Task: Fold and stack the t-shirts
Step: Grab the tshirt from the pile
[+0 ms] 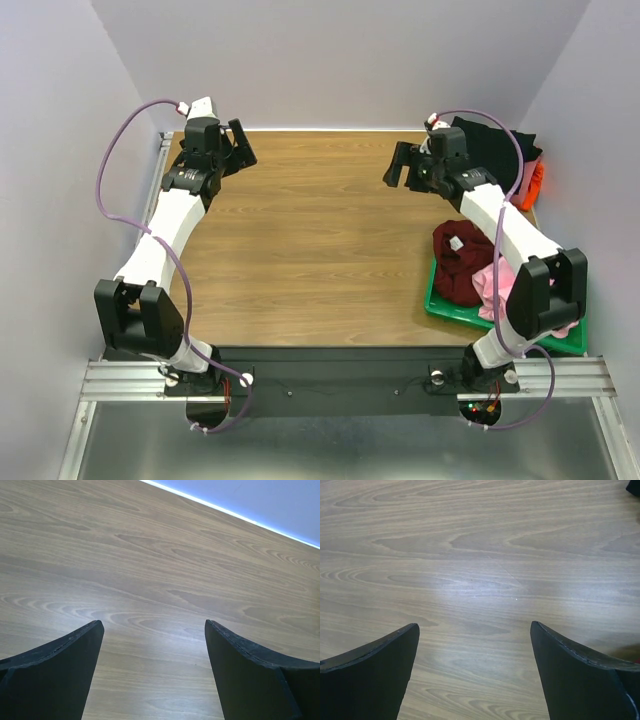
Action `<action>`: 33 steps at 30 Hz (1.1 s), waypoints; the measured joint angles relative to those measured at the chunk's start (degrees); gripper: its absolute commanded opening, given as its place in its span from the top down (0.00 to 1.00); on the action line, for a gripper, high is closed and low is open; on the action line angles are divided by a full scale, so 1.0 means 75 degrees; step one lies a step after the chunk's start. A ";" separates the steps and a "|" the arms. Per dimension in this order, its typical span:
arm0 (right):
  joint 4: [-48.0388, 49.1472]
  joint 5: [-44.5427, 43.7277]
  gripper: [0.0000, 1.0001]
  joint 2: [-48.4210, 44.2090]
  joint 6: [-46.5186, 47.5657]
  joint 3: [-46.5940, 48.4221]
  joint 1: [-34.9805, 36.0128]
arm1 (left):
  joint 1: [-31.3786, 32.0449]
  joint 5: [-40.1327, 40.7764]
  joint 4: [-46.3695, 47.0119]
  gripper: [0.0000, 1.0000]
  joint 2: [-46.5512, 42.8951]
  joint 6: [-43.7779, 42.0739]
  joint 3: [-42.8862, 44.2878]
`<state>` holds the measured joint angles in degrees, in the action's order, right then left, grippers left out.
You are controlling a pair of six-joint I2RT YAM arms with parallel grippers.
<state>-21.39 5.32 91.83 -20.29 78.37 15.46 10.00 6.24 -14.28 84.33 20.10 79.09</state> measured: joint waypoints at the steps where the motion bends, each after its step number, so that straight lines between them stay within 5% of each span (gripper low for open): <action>1: 0.0006 -0.0035 0.00 -0.0061 -0.0003 -0.0061 0.0000 | 0.0000 0.0003 0.0000 0.05 0.0000 0.0000 0.0000; 18: -0.0933 -0.1518 0.00 -0.1291 0.0052 -0.1183 -0.0029 | 0.0000 -0.0315 0.0332 0.05 -0.0064 0.0044 -0.0361; 33: -0.2675 -0.2958 0.00 -0.2087 -0.1542 -0.2366 -0.0402 | 0.0020 -0.0702 0.0577 0.05 0.0195 0.0122 -0.0364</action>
<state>-41.45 -16.86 76.18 -31.86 60.62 12.45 10.15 0.97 -9.96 85.80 21.02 76.36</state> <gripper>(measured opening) 0.997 0.946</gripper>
